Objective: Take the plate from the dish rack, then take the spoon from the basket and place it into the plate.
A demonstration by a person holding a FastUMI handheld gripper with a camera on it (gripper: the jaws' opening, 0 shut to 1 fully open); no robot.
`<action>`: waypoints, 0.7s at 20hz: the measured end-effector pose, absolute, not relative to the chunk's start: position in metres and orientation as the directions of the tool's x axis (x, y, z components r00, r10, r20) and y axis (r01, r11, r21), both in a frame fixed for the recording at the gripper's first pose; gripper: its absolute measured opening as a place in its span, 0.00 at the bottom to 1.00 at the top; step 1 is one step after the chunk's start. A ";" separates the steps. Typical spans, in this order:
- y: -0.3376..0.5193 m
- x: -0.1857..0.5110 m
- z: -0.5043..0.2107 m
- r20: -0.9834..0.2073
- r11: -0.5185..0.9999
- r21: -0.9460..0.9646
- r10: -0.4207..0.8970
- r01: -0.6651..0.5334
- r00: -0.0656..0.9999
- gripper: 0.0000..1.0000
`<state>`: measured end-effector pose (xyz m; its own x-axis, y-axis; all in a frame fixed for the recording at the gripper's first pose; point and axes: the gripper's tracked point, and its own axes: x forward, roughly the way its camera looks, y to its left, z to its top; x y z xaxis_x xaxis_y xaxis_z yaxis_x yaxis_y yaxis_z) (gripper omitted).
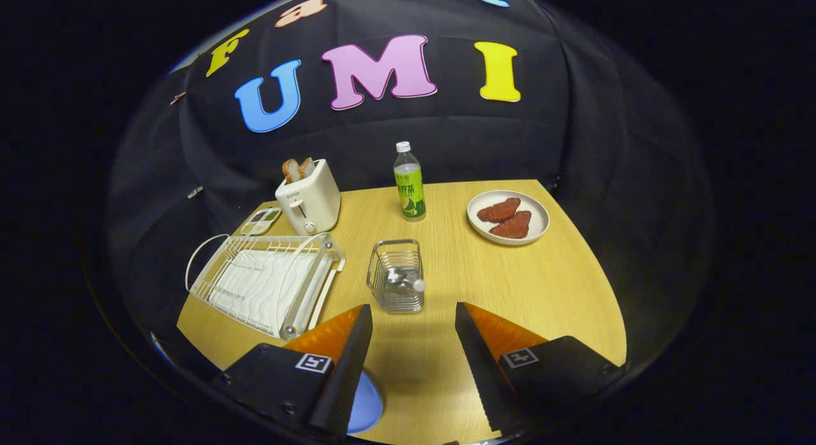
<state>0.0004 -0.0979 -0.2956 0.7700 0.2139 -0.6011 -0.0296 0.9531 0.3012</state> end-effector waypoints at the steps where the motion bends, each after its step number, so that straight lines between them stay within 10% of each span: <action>1: -0.098 0.012 -0.302 -0.615 0.957 0.286 0.216 -0.040 0.759 0.81; 7: -0.080 0.048 -0.346 -0.691 0.959 0.252 0.272 -0.130 0.670 0.72; 14: -0.066 0.054 -0.363 -0.731 0.965 0.199 0.262 -0.171 0.630 0.26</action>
<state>0.0542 -0.0662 -0.3625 0.6296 0.2624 -0.7313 -0.1709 0.9650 0.1991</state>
